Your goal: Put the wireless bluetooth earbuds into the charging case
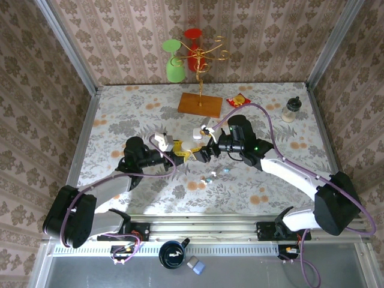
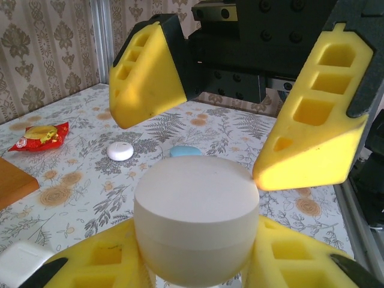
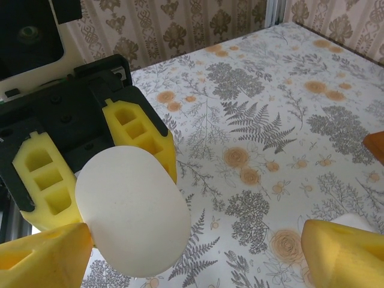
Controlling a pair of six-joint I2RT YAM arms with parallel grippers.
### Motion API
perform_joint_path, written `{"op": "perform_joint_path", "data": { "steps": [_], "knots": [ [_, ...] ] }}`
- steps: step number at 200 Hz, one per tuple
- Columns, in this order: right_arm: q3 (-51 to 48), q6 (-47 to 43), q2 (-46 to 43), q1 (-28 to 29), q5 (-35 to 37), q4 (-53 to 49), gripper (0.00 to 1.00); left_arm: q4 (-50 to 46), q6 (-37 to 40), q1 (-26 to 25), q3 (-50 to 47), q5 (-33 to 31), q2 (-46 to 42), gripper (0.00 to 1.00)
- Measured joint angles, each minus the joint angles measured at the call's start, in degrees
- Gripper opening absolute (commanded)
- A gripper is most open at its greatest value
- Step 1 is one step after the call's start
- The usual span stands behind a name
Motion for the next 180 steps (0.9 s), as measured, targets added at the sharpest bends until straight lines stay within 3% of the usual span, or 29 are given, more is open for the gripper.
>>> {"op": "perform_joint_path", "data": {
  "steps": [180],
  "knots": [
    [2.5, 1.5, 2.7, -1.8, 6.1, 8.0, 0.92, 2.3, -2.4, 0.3, -0.1, 0.9, 2.3, 0.25]
  ]
}}
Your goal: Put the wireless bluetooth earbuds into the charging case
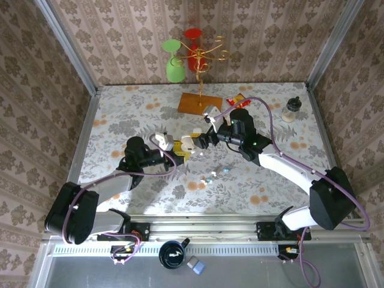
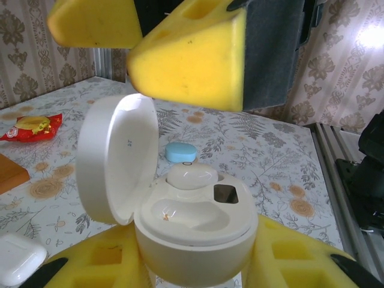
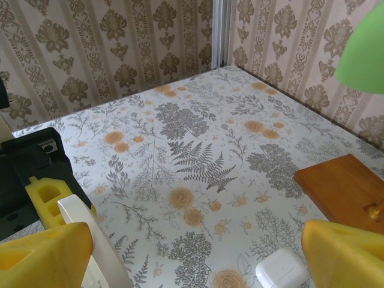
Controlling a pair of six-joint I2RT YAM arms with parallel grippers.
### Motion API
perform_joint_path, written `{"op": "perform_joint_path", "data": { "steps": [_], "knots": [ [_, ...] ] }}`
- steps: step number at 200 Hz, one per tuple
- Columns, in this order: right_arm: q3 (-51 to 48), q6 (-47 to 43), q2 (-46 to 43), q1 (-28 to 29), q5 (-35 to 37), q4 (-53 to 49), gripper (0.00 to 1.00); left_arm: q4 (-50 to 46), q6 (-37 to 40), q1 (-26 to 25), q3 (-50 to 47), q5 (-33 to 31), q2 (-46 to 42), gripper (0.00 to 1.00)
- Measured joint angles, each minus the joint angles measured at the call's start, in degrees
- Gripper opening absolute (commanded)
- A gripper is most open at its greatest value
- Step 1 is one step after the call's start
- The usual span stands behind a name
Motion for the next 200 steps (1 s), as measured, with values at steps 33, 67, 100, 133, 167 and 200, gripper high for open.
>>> {"op": "perform_joint_path", "data": {
  "steps": [33, 67, 100, 133, 167, 200],
  "knots": [
    [-0.4, 5.1, -5.1, 0.0, -0.5, -1.5, 0.91, 3.3, 0.0, 0.0, 0.0, -1.5, 1.3, 0.25],
    [-4.1, 15.4, -13.3, -0.5, 1.7, -4.1, 0.88, 6.0, -0.6, 0.1, -0.1, -3.2, 2.8, 0.25],
    [-11.1, 25.5, -15.9, -3.1, 4.0, -10.7, 0.81, 8.3, -1.4, 2.6, -0.3, -3.3, 2.9, 0.25],
    [-16.1, 29.4, -14.3, -4.1, 3.8, -18.0, 0.70, 8.6, -1.5, 4.0, -0.3, -3.2, 2.9, 0.24],
    [-16.2, 28.9, -6.1, -4.6, 1.4, -18.8, 0.67, 8.4, -1.5, 4.0, -0.3, -3.2, 2.9, 0.24],
    [-11.5, 26.5, 6.1, -5.3, -1.6, -21.4, 0.60, 8.4, -1.5, 4.0, -0.3, -3.2, 2.9, 0.24]
  ]
}}
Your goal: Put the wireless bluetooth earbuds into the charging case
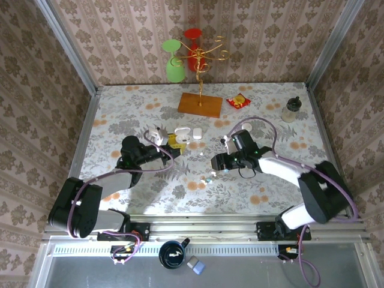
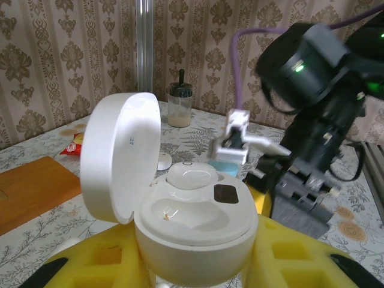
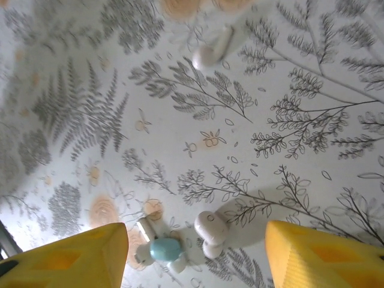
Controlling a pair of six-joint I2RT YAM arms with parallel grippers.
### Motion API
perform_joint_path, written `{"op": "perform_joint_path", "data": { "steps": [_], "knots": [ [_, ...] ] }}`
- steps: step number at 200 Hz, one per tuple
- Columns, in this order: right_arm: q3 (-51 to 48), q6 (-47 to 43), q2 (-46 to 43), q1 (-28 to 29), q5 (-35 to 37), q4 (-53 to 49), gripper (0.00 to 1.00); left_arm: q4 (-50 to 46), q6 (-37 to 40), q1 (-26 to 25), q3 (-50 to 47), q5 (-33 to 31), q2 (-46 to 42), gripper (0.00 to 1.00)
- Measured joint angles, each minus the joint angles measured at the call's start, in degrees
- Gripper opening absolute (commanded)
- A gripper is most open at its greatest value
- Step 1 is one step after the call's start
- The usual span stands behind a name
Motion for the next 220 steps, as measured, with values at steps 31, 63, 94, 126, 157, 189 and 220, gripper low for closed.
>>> {"op": "perform_joint_path", "data": {
  "steps": [31, 63, 94, 126, 157, 189, 220],
  "knots": [
    [5.4, -1.6, 8.0, -0.1, -3.7, -1.9, 0.59, -0.5, 0.0, 0.0, 0.0, 0.0, -0.1, 0.24],
    [8.3, -3.0, 12.5, -0.1, -6.6, -2.3, 0.57, -0.7, 0.0, 0.0, 0.0, 0.0, -1.4, 0.24],
    [8.8, -3.7, 14.8, -0.1, -8.9, -3.3, 0.53, -1.6, 0.1, 0.0, 0.0, 0.0, -2.4, 0.24],
    [8.0, -4.7, 14.8, -0.5, -10.7, -3.2, 0.47, -3.8, 0.5, 0.0, 0.0, 0.0, -2.8, 0.24],
    [6.6, -5.0, 14.4, -0.6, -11.9, -3.0, 0.39, -4.2, 0.8, 0.0, 0.0, 0.0, -3.1, 0.24],
    [5.7, -5.0, 14.0, -0.6, -12.3, -3.2, 0.36, -4.3, 0.9, 0.0, 0.0, 0.0, -3.1, 0.24],
    [5.4, -5.0, 13.9, -0.5, -12.3, -3.5, 0.34, -4.9, 0.9, 0.0, 0.0, 0.2, -3.3, 0.24]
  ]
}}
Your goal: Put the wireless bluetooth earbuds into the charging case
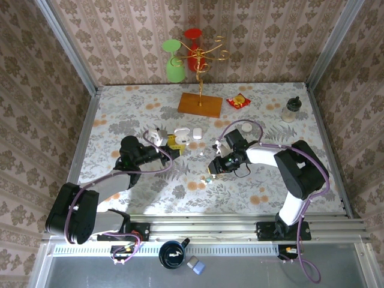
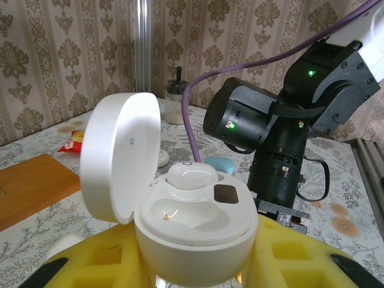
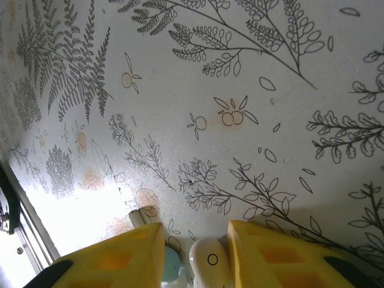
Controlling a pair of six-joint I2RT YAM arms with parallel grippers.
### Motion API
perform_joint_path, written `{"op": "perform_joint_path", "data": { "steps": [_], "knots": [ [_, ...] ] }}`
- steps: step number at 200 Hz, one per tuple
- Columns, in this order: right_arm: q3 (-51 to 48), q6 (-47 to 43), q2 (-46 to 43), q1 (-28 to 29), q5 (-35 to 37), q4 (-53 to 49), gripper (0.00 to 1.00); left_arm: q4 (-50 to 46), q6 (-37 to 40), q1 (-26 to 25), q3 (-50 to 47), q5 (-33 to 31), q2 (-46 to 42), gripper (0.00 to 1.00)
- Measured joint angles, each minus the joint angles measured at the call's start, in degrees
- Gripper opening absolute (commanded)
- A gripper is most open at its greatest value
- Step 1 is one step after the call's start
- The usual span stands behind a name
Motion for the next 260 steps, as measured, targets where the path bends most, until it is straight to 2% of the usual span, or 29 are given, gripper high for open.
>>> {"op": "perform_joint_path", "data": {
  "steps": [66, 101, 159, 214, 260],
  "knots": [
    [-1.0, -1.3, -1.3, 0.9, -0.2, -2.3, 0.34, -1.4, 0.2, 0.0, 0.0, 0.0, -0.2, 0.24],
    [-1.3, -1.6, -1.4, 1.0, -0.2, -3.1, 0.24, -1.5, 0.3, 0.0, 0.2, 0.0, -0.2, 0.24],
    [-1.5, -1.9, -2.4, 1.3, 0.9, -4.5, 0.21, -1.5, 1.3, 0.0, 0.4, -0.5, -0.2, 0.24],
    [-0.8, -0.4, -9.3, 1.4, 5.2, -4.6, 0.20, 0.6, 4.2, -0.6, -0.2, -6.9, 0.4, 0.24],
    [5.4, 1.0, -13.8, 1.7, 8.6, -4.6, 0.20, 2.4, 7.3, -2.9, -0.5, -12.7, 3.2, 0.24]
  ]
}}
